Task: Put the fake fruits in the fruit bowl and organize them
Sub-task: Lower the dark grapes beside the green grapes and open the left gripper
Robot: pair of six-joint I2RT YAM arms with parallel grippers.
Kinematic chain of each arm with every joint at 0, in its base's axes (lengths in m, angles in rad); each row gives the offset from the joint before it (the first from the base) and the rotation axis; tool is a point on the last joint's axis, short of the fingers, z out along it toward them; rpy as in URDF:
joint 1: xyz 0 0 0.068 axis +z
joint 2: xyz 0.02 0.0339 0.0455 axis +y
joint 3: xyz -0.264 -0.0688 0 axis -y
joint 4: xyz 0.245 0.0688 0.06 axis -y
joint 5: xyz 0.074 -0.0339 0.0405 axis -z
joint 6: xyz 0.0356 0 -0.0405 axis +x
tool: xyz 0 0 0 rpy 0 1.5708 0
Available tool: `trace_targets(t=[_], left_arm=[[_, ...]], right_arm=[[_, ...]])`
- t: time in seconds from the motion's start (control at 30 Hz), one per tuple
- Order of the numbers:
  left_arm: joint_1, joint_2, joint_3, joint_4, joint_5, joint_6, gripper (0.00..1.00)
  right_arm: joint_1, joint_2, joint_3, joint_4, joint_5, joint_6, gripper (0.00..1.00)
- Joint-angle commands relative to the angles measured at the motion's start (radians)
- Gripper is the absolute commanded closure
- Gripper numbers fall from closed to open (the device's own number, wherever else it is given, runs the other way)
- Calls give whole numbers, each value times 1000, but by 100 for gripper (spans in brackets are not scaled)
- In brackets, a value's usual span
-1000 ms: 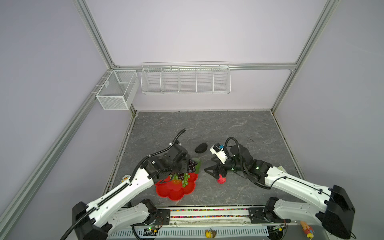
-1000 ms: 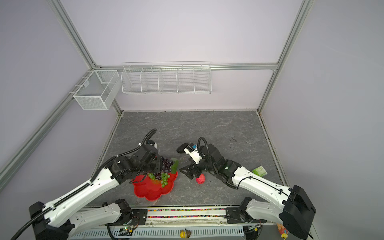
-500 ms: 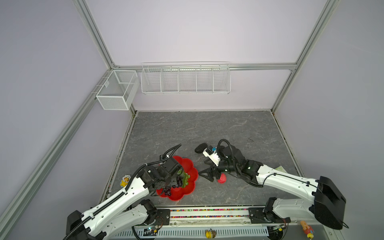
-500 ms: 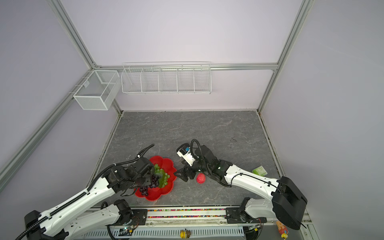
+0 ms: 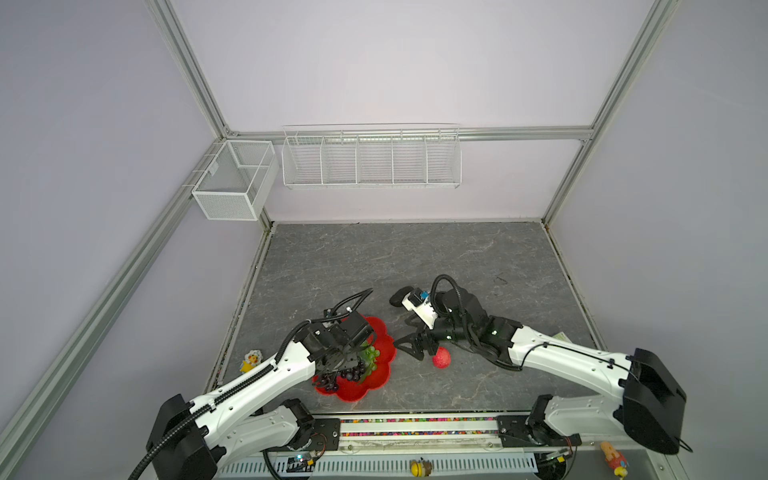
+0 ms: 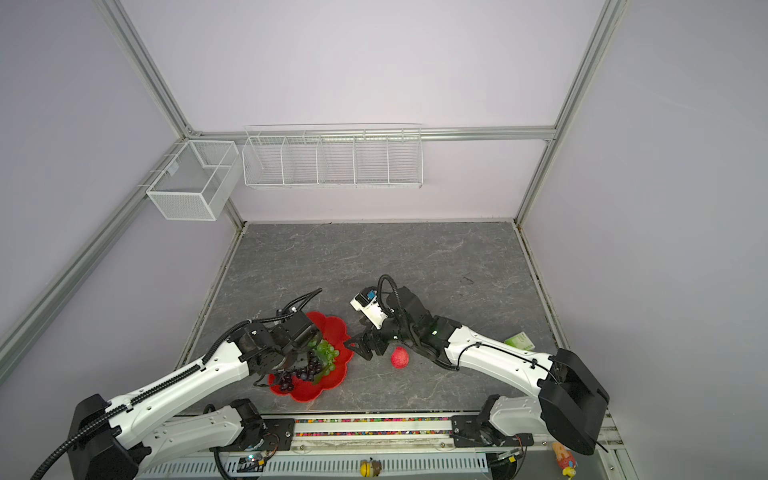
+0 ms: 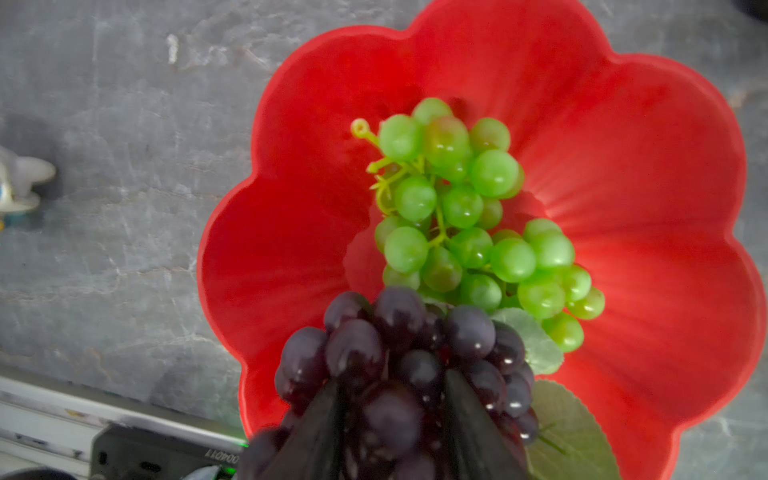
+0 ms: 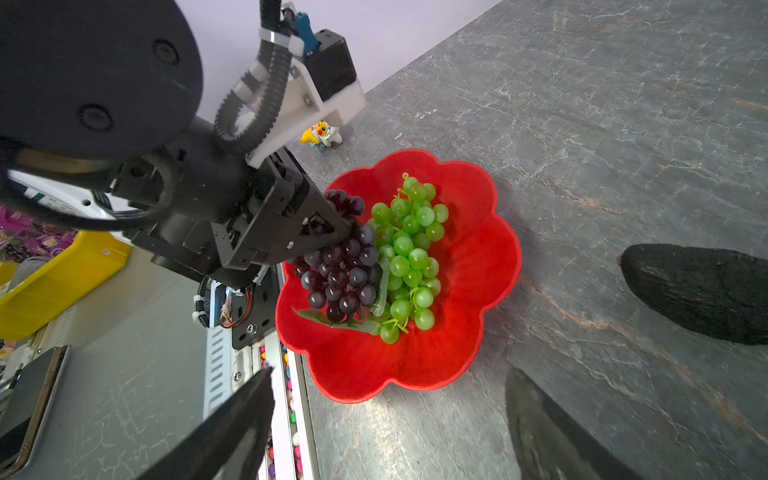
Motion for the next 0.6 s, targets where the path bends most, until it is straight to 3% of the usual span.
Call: trace_targets(t=[0.0, 0.13, 0.27, 0.43, 0.57], left_arm=[[-2, -15, 16, 25, -28, -1, 53], [-2, -18, -1, 29, -45, 5, 44], [-2, -9, 40, -10, -74, -23, 43], [-4, -18, 102, 219, 59, 194, 42], [-5, 134, 187, 437, 91, 358, 36]], right_arm=[[4, 7, 17, -3, -17, -19, 12], [4, 27, 18, -6, -12, -11, 12], [6, 61, 30, 3, -29, 2, 12], [-12, 18, -6, 25, 19, 30, 12], [-109, -29, -80, 17, 39, 110, 12]])
